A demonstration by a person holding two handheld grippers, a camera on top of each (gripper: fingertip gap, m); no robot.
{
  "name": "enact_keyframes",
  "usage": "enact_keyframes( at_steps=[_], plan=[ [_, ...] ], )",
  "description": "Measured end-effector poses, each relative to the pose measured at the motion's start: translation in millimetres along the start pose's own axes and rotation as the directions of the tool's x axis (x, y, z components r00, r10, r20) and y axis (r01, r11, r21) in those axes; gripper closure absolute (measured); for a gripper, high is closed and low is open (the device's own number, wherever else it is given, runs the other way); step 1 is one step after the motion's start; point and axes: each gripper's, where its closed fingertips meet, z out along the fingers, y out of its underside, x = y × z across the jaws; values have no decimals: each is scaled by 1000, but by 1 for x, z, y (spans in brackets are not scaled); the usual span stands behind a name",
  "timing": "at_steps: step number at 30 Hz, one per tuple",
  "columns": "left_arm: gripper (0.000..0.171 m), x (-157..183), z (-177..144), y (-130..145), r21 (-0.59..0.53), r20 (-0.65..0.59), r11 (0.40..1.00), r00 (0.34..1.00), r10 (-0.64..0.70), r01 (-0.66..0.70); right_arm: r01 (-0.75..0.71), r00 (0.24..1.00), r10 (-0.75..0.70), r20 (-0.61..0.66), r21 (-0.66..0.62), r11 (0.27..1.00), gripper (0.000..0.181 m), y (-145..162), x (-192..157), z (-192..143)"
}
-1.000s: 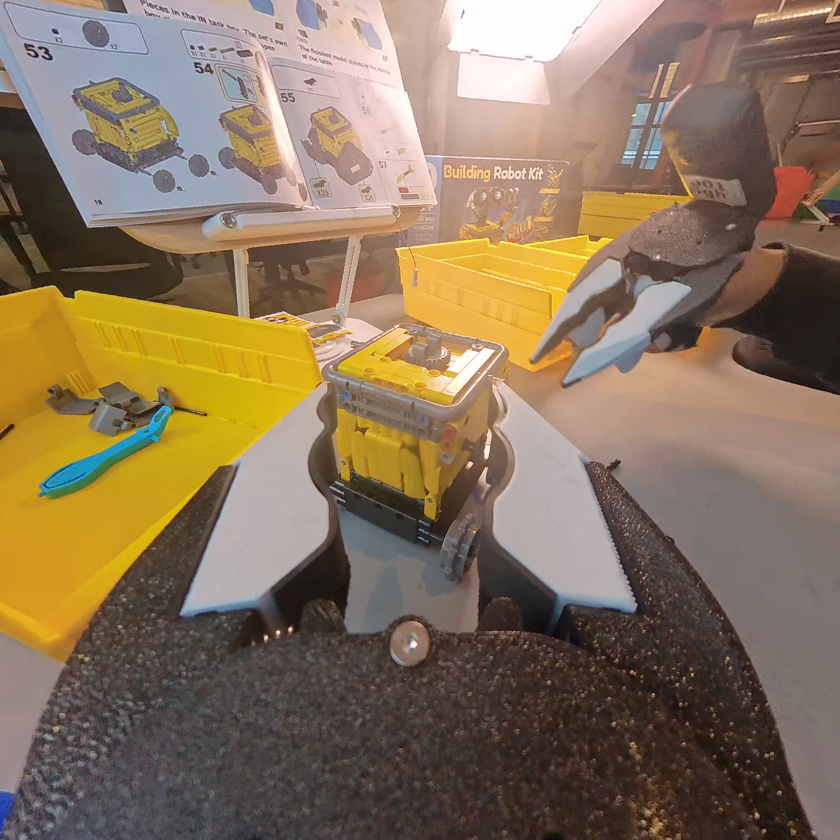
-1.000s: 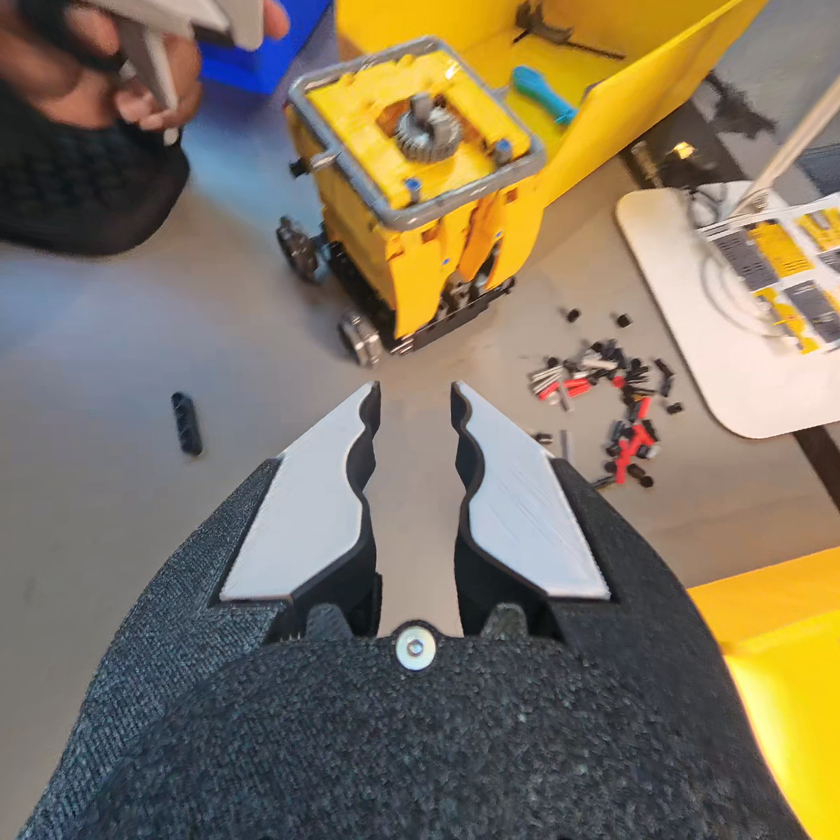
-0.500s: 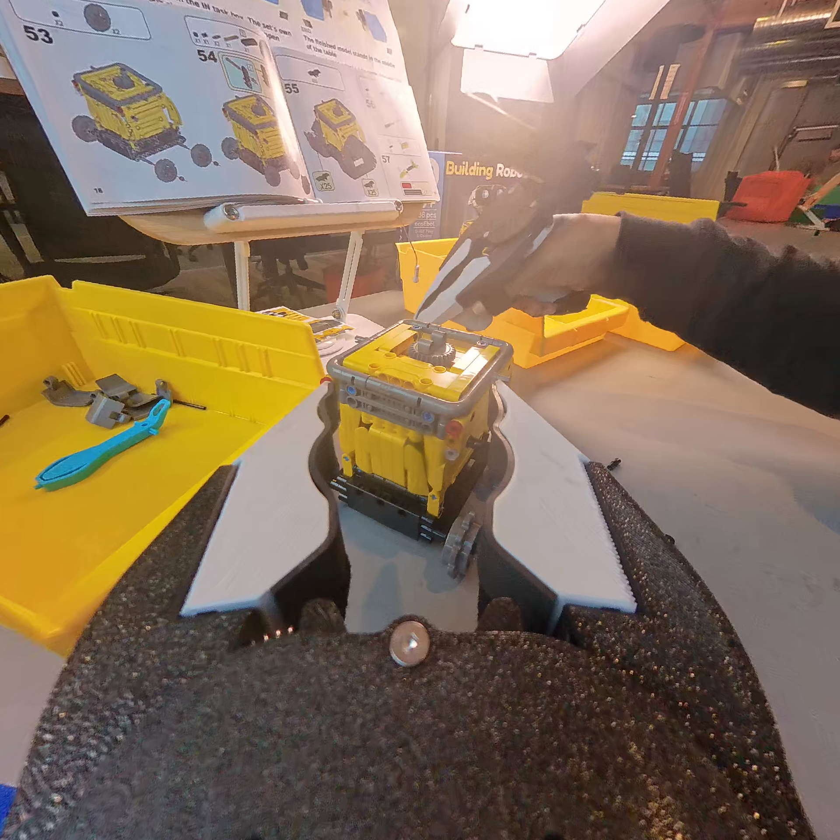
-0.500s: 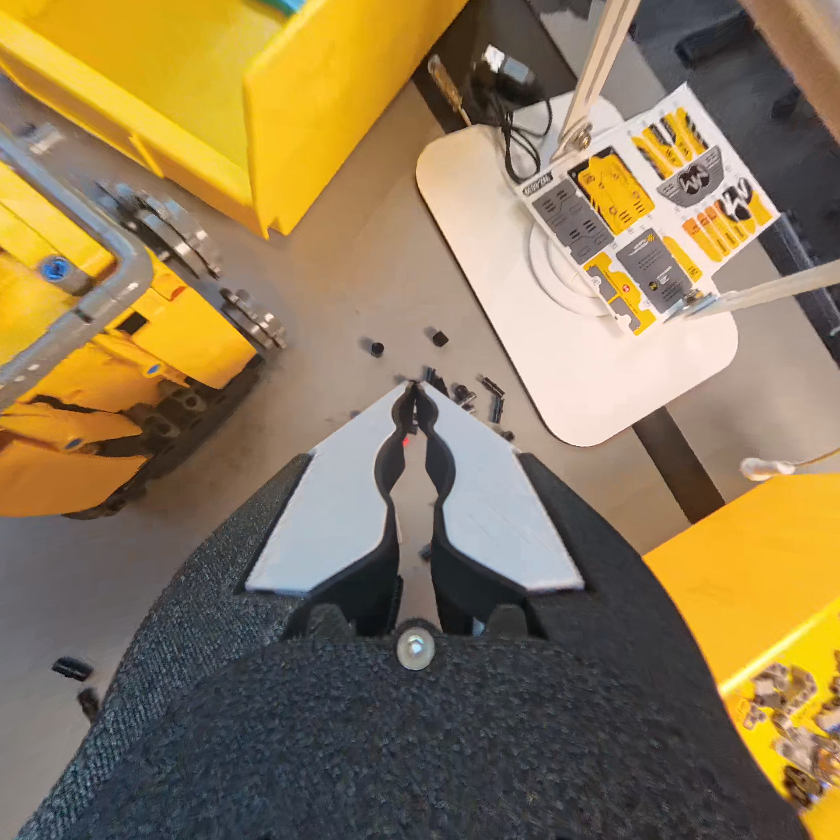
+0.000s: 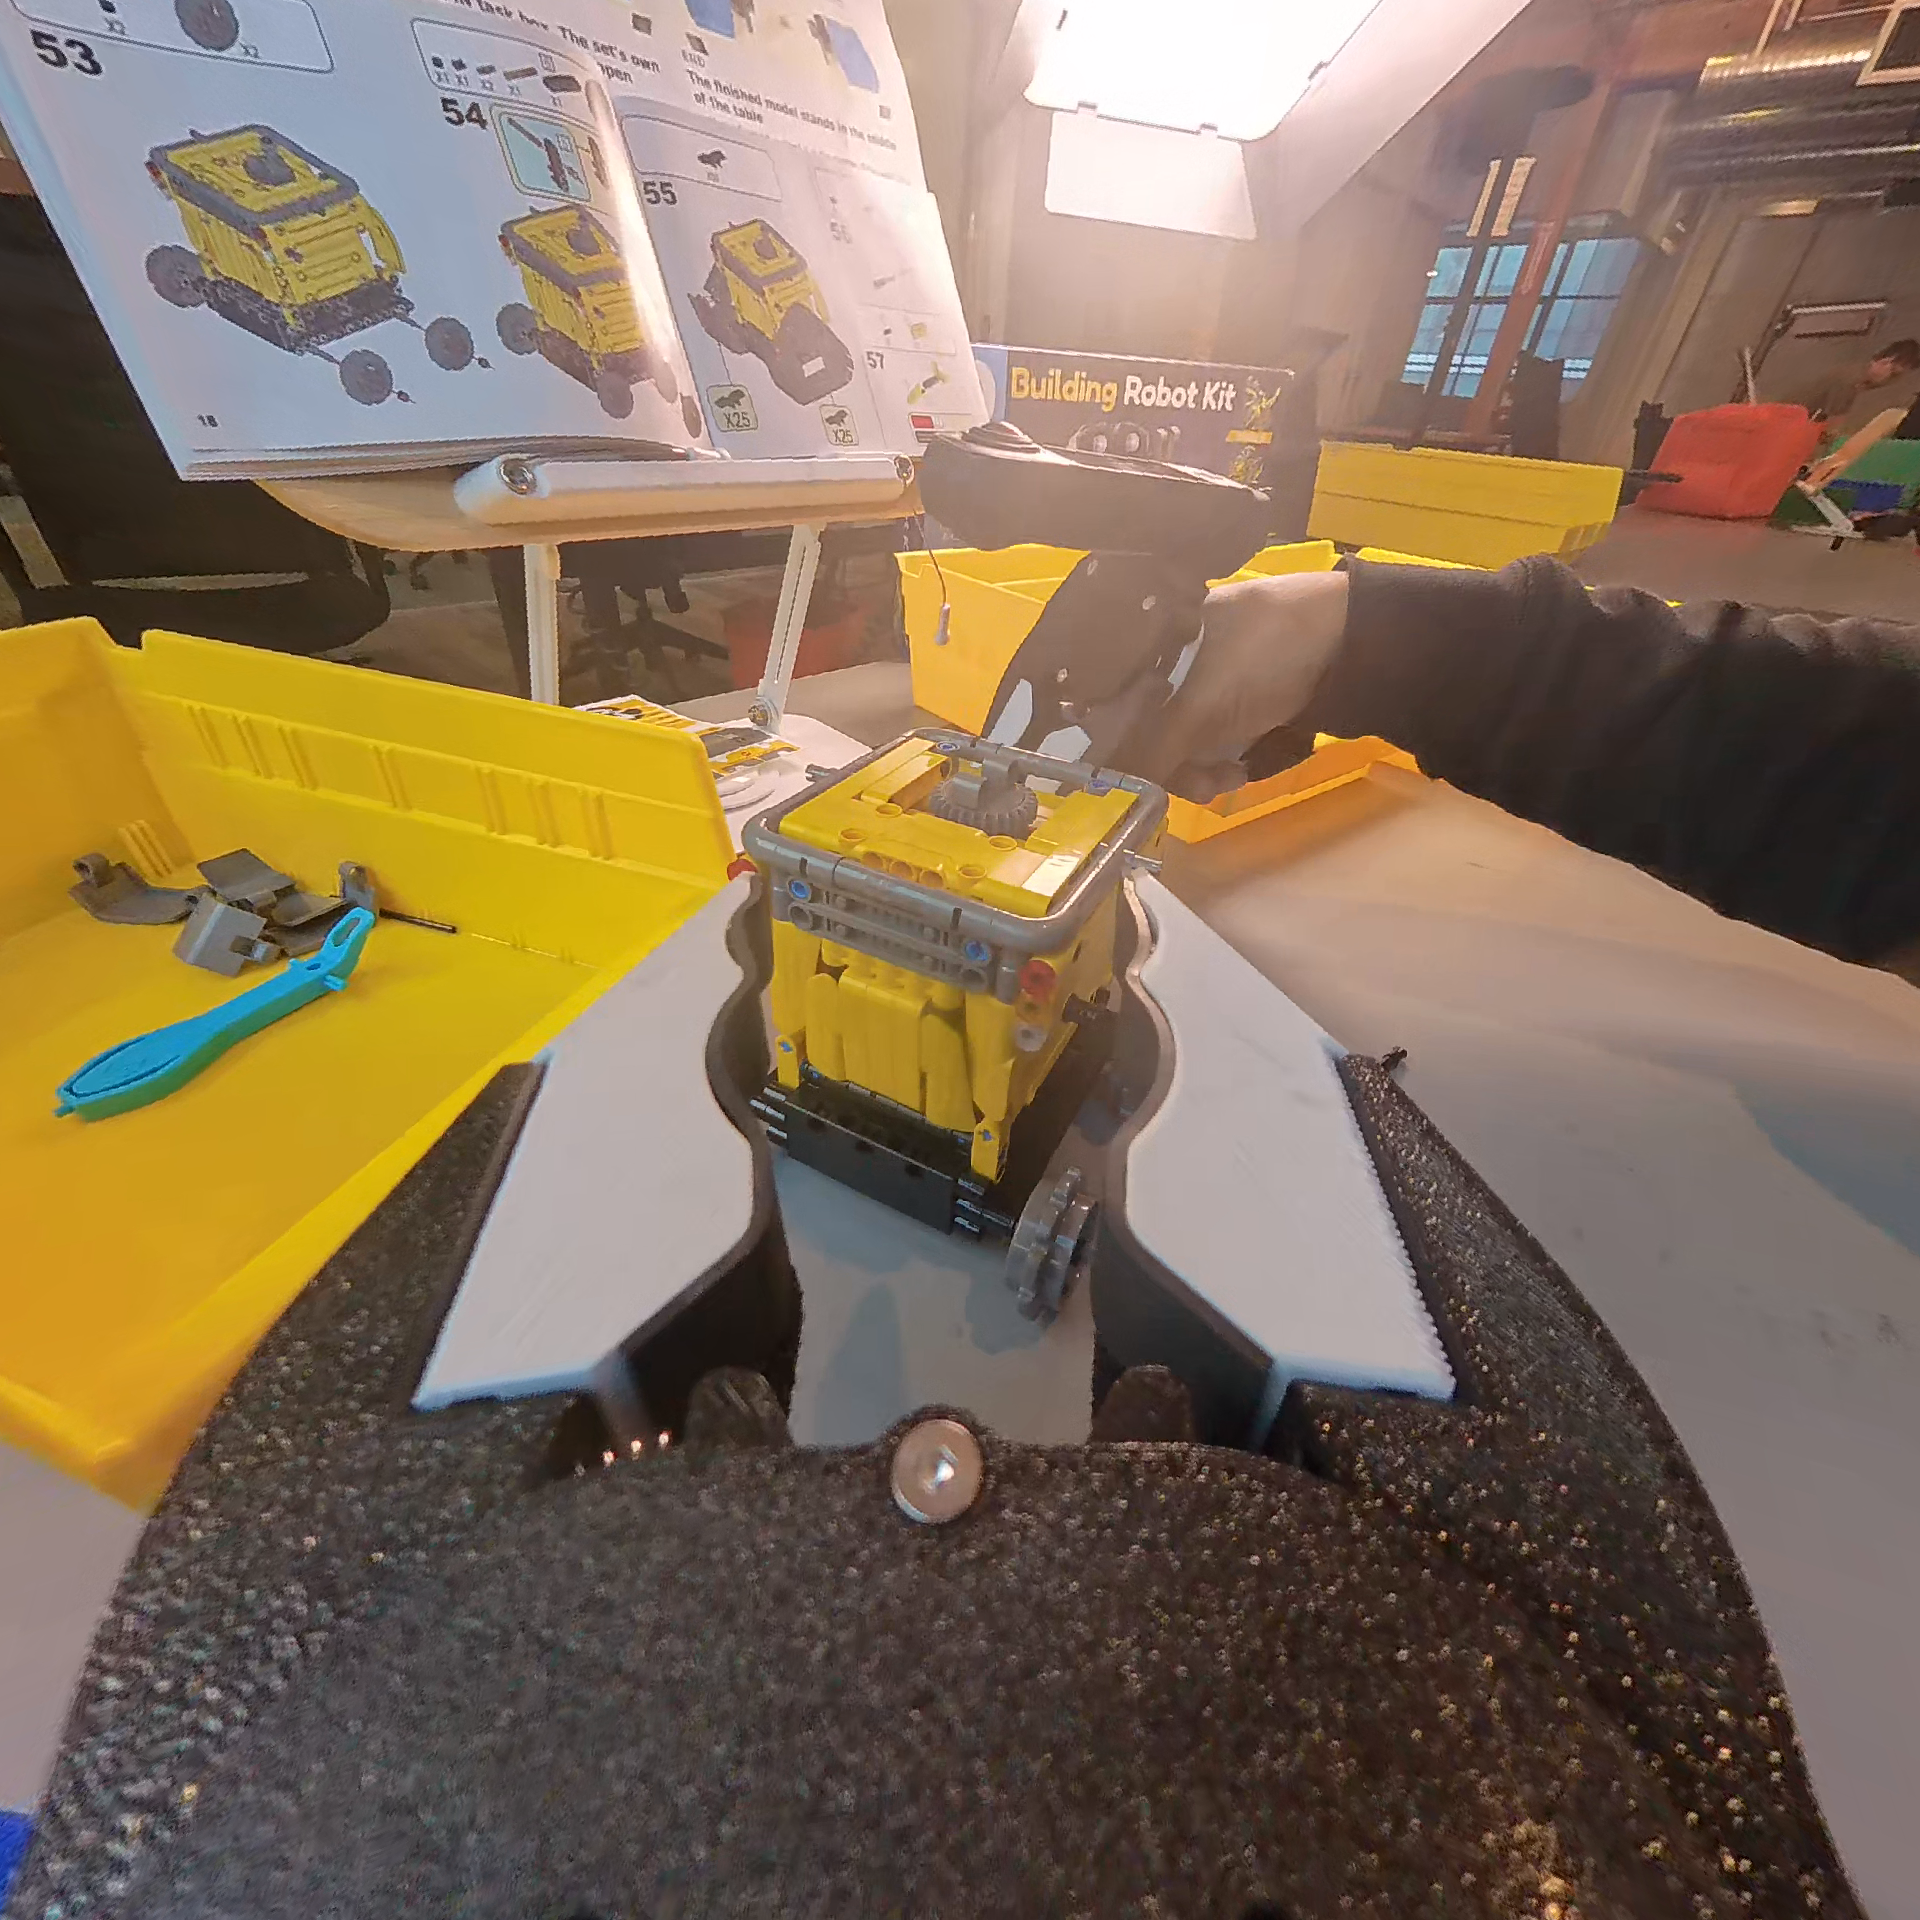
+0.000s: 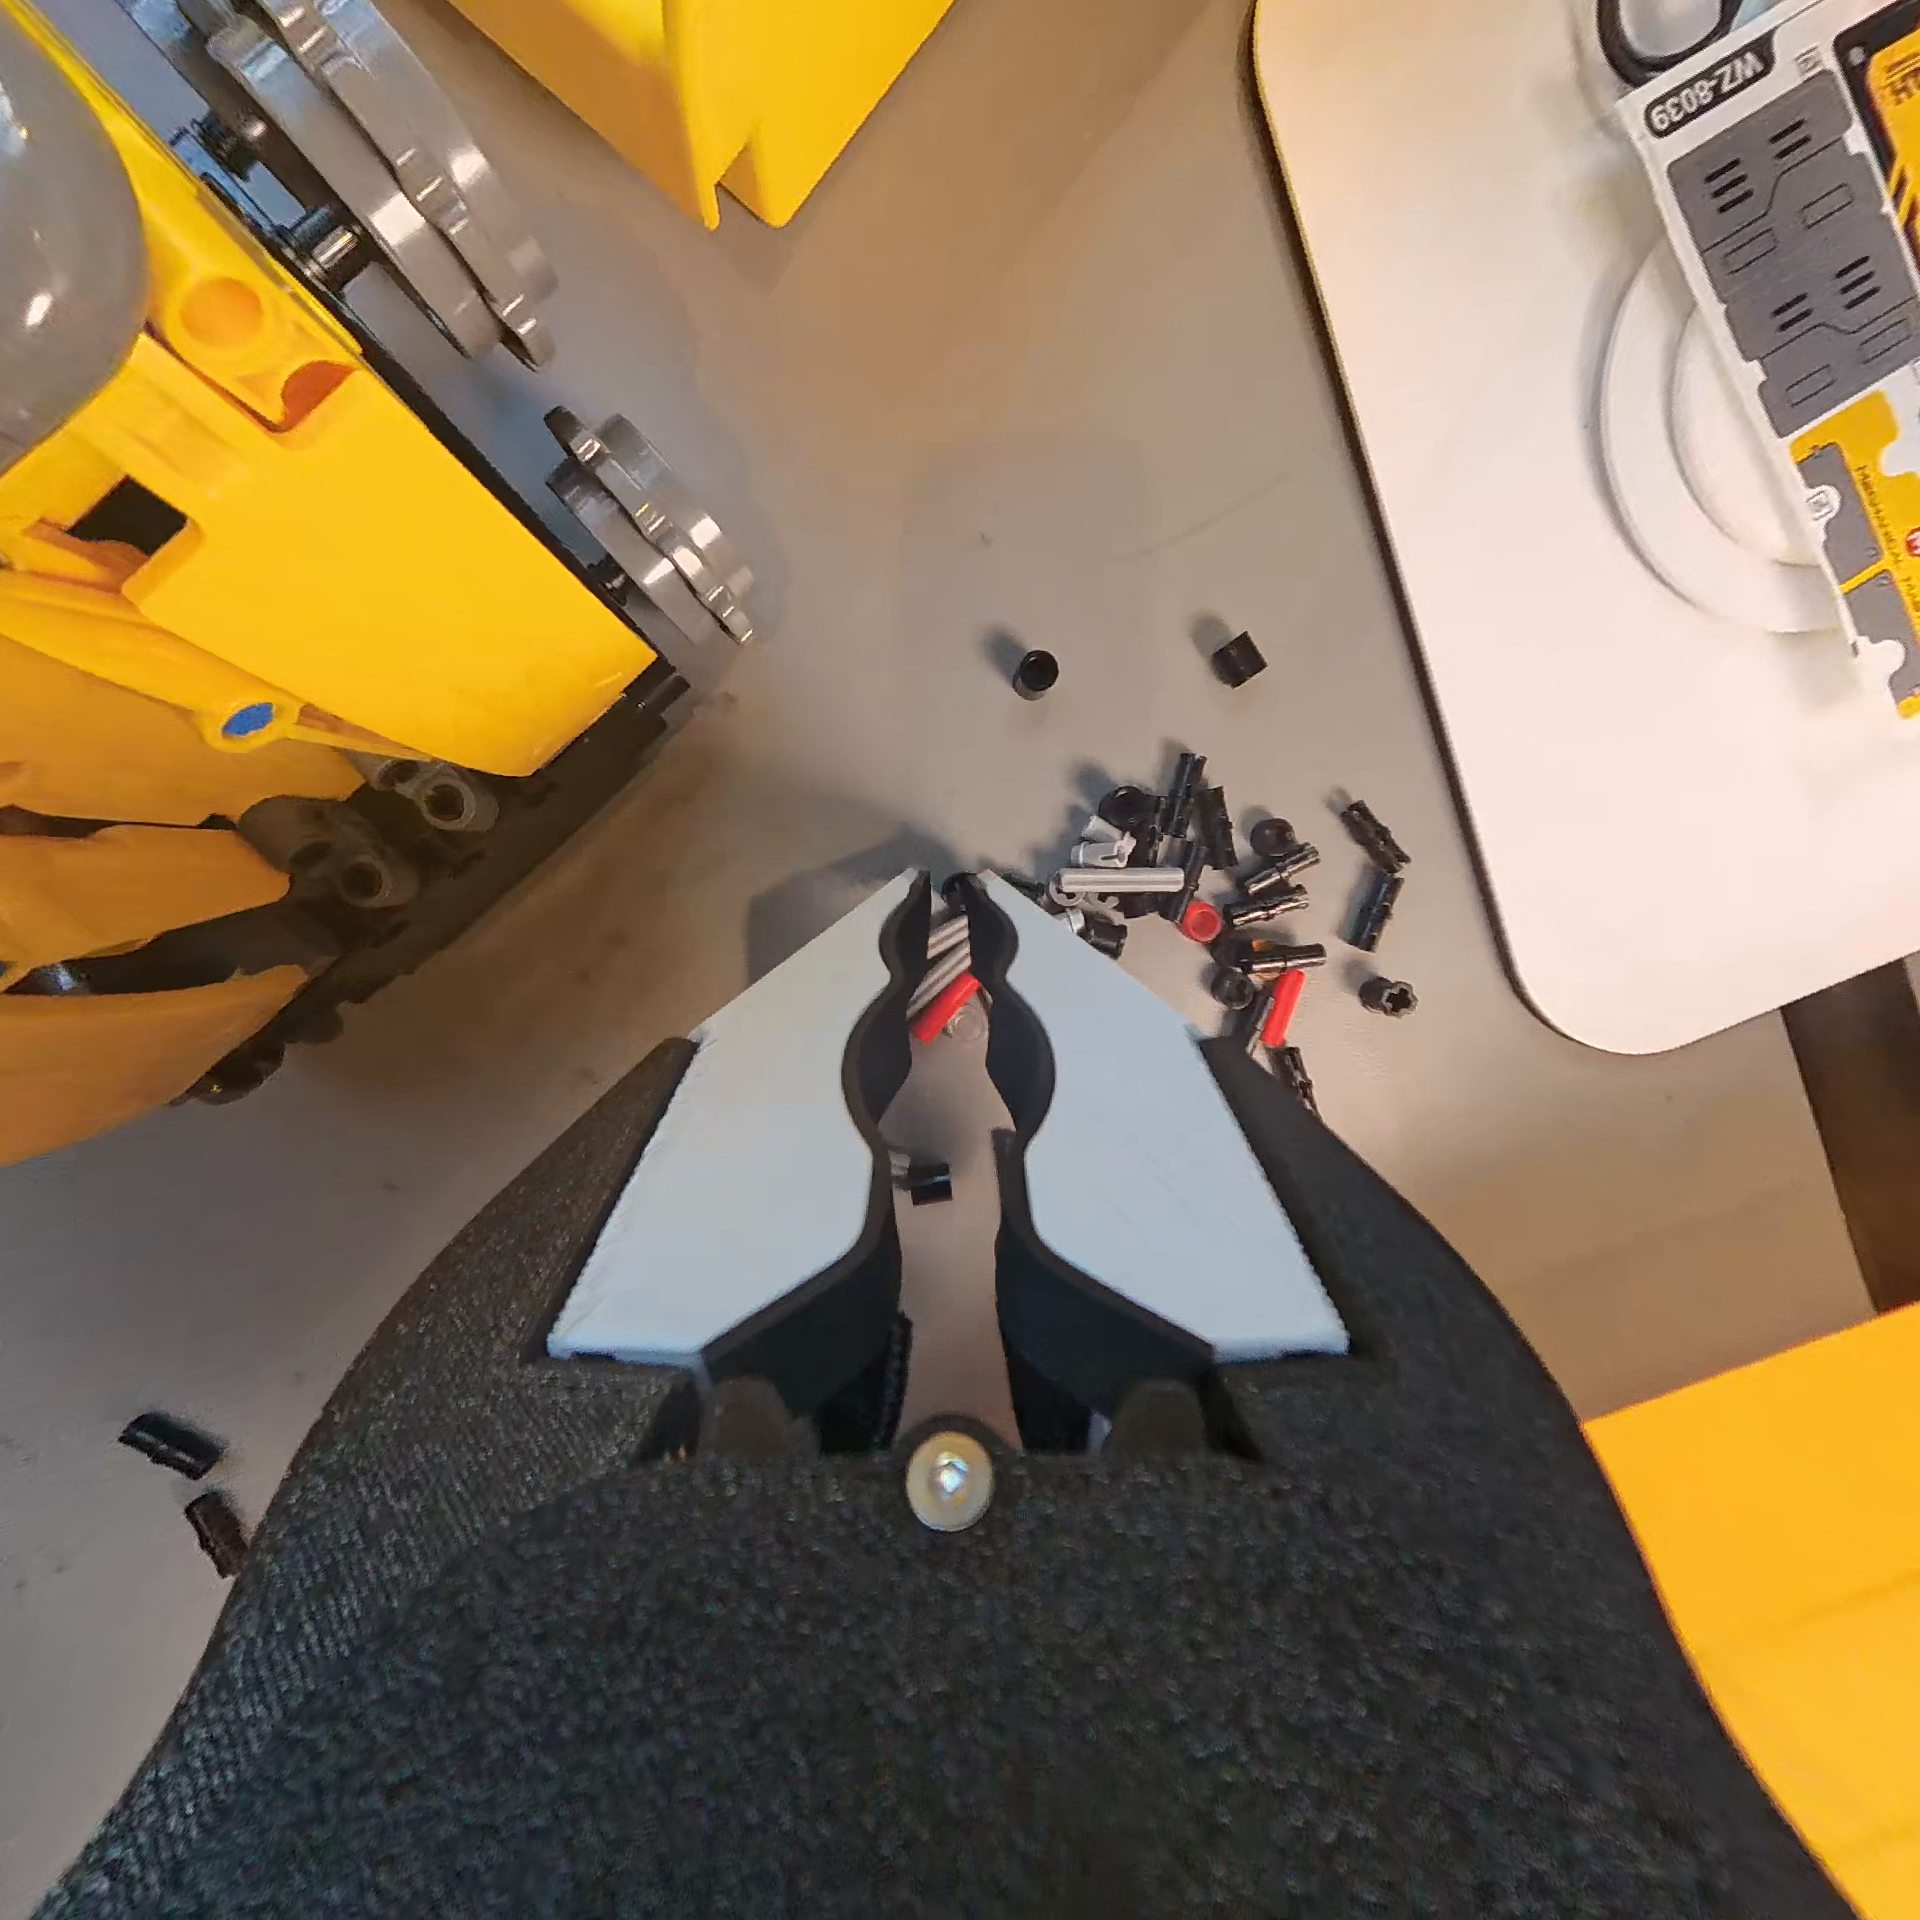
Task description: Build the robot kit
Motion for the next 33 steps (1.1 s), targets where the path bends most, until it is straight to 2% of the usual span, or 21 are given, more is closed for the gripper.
enact_keyframes(
  at_steps=[11, 15, 18, 20, 23, 28, 33],
  plan=[
    [109, -1, -1, -1, 3, 4, 1000, 1000, -4, 4, 16, 1000, -17, 19, 34, 999, 178, 0, -8, 0],
    [109, -2, -1, -1, 3, 3, 1000, 1000, -7, 7, -24, 998, 16, 55, 136, 990, 178, -9, -18, -19],
    [109, -1, -1, 0, 1, 2, 1000, 1000, -3, 3, -79, 990, 47, 136, 242, 967, 177, -16, -30, -41],
    [109, -1, 0, 0, 0, 1, 1000, 1000, -2, 2, -74, 983, 17, 184, 308, 948, 178, -16, -40, -57],
    [109, -1, -1, 0, 0, 2, 1000, 1000, -3, 3, 24, 973, -92, 211, 306, 952, 177, 8, -62, -71],
    [109, 0, 0, 0, -4, 0, 1000, 1000, 2, -2, 193, 951, -221, 217, 144, 971, 177, 75, -93, -66],
    [108, -1, 0, 1, -6, 8, 1000, 1000, 10, -10, 236, 951, -246, 186, 74, 969, 177, 106, -106, -64]
  ],
)
